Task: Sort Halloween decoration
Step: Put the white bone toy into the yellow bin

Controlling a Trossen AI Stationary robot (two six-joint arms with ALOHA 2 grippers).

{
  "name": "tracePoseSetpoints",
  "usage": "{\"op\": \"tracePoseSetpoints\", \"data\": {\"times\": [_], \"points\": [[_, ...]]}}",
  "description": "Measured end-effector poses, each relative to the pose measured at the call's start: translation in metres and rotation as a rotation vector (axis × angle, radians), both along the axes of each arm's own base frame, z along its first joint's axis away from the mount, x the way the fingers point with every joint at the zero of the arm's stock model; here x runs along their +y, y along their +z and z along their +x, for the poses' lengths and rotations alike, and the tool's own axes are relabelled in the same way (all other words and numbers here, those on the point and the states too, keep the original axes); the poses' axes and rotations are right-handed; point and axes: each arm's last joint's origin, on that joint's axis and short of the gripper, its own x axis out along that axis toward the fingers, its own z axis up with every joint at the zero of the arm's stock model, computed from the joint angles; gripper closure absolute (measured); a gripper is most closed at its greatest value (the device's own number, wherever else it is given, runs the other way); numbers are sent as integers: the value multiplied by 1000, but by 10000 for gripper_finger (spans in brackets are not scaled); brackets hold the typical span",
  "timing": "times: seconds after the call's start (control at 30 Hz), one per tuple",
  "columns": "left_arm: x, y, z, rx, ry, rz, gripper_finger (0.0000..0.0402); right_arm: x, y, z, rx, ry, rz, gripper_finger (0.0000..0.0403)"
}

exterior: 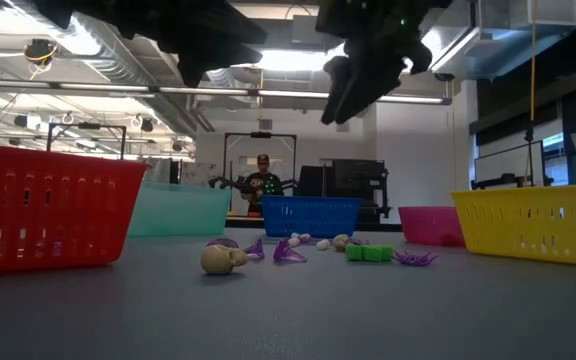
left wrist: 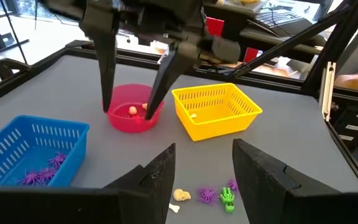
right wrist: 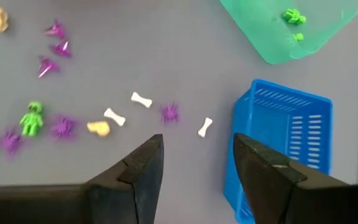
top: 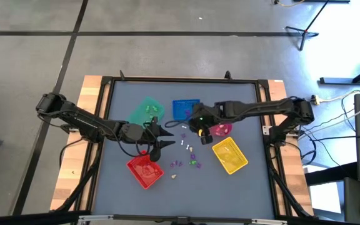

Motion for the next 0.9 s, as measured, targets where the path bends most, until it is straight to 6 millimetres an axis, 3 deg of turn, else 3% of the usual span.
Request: {"op": "tracePoseSetpoints", "data": {"times": [0.4, 0.73, 0.9], "points": [[0, 0, 0, 0, 0, 0, 258, 0, -57, -4, -142, -180, 123, 210], [0, 0, 0, 1, 0, 3, 258, -4, -87, -13, -257, -353, 117, 210], [0, 0, 0, 3, 0, 3, 258, -5, -103, -7, -243, -367, 108, 210]]}}
